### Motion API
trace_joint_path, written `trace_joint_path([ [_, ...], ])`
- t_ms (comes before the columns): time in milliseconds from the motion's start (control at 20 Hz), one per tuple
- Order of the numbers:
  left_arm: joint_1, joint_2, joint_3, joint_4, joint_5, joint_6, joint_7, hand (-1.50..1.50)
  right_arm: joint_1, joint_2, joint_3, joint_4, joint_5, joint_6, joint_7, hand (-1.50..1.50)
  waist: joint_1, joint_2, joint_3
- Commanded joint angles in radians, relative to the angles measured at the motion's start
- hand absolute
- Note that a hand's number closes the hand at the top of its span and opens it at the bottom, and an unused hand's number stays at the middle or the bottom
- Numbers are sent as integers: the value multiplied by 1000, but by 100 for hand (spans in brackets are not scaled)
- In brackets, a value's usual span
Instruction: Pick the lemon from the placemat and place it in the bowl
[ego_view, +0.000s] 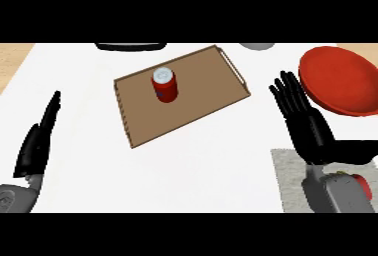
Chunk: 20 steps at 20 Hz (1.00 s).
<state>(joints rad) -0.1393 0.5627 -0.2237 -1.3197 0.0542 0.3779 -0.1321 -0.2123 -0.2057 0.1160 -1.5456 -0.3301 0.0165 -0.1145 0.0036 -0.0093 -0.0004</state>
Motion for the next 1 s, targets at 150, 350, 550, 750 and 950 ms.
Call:
trace_joint_path([
  [150, 27, -20, 82, -66, 108, -30, 30, 0, 114, -247, -160, -195, 143, -59, -25, 150, -35, -10, -2],
  [350, 17, -47, 99, -52, 138, -13, 65, 0, 302, -515, -202, -21, 439, -105, 130, -150, -138, 10, -31],
  [550, 50, -54, 126, -87, 188, -18, 107, 0, 527, -375, -298, -149, 481, -360, 138, -150, -140, -22, -5],
  [750, 30, -45, 125, -143, 206, -35, 158, 0, 805, -288, -216, -389, 603, -434, 111, -150, -106, -12, -3],
  [950, 54, -43, 121, -188, 220, -69, 164, 0, 1015, -220, -188, -618, 716, -500, 223, -150, -51, 1, -3],
])
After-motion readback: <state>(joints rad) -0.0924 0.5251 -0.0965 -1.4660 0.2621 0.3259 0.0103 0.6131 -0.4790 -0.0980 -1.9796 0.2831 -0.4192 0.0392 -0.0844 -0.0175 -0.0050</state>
